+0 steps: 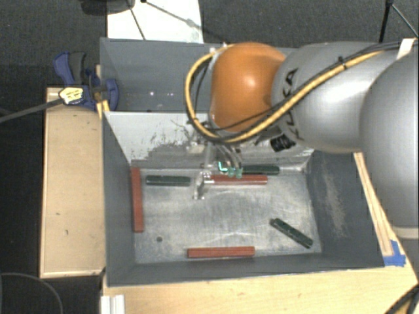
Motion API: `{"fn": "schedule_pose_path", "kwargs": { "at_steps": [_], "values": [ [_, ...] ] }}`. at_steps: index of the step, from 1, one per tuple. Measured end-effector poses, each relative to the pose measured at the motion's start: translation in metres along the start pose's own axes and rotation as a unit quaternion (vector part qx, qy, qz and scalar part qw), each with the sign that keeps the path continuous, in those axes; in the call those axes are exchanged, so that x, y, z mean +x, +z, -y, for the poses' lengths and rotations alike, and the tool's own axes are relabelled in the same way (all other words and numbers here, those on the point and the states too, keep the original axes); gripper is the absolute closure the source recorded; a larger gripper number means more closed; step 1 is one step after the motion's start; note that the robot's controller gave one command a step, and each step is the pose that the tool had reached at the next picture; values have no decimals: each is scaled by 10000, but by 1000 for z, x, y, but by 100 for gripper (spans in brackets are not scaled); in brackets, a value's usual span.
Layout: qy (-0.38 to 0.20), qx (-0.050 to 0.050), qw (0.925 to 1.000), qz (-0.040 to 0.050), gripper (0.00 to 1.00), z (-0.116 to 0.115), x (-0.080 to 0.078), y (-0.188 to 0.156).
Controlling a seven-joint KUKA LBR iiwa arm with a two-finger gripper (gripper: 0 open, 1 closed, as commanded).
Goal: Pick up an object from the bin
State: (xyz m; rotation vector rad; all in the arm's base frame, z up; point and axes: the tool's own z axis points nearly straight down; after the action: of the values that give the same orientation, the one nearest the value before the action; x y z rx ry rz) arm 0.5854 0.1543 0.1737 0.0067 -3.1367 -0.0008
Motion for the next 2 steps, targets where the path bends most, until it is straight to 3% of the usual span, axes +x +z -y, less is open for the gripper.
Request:
{"fn": "schedule_pose_path", "kwargs": {
  "at_steps": [1,2],
  "values": [
    [16,-5,10000,39,0,1,-2,-4],
    [-356,-32,9993,143,100,-3,-7,96]
  ]
}}
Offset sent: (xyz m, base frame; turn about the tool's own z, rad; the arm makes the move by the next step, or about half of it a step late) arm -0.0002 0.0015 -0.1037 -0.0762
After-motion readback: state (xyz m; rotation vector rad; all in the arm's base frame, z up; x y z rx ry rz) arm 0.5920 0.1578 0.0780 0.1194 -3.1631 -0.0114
